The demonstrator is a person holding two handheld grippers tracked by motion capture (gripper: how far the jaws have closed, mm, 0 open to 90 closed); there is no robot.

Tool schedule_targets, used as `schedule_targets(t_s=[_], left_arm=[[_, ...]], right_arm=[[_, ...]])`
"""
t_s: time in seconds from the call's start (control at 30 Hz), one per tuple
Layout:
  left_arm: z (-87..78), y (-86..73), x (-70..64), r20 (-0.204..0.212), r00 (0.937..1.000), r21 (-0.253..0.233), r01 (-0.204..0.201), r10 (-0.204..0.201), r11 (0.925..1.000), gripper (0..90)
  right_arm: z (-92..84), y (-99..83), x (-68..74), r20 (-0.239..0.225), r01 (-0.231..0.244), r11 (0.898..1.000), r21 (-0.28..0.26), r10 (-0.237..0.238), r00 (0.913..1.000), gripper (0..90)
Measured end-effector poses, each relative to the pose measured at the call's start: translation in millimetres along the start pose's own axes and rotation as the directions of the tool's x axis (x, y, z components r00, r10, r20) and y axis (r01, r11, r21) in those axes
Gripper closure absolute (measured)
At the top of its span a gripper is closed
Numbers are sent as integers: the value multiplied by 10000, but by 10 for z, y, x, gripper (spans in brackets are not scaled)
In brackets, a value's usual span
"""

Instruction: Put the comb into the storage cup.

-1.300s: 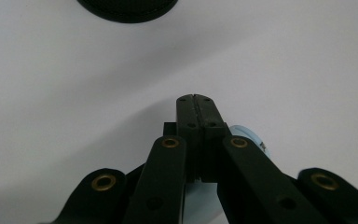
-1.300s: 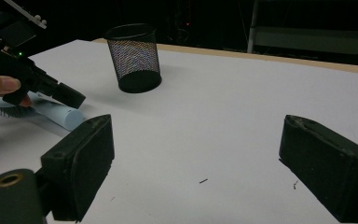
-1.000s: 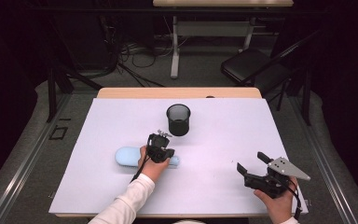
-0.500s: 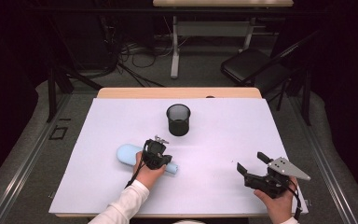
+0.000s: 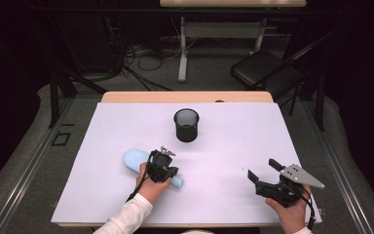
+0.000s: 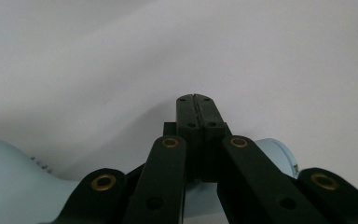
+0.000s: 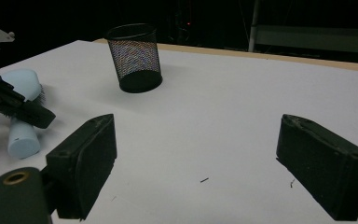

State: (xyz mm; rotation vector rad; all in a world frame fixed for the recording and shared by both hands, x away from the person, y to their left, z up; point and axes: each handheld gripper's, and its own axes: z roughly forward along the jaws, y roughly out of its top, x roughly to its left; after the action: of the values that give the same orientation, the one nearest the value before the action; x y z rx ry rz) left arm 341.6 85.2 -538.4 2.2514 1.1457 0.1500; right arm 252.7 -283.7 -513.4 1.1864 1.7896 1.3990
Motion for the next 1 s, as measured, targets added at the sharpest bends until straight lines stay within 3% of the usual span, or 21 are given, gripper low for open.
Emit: schedule_targets(t_s=[0.33,0.8,1.0], left_arm=[[-114,-171,-45,8,9990,96,-443,443,9990,900],[-281,-364,1,109,9993,209,-362,359,9991,900],[-355,-438,28,74,9980,415,-624,621,9972,900]], right_arm=[[-3,2,0,15,22,10000,-14,-22,10000,120],[-1,0,7,-12,-6,10000,4,6,10000,121],[-5,2,2,-3,20,10000,-16,-20,10000,124]])
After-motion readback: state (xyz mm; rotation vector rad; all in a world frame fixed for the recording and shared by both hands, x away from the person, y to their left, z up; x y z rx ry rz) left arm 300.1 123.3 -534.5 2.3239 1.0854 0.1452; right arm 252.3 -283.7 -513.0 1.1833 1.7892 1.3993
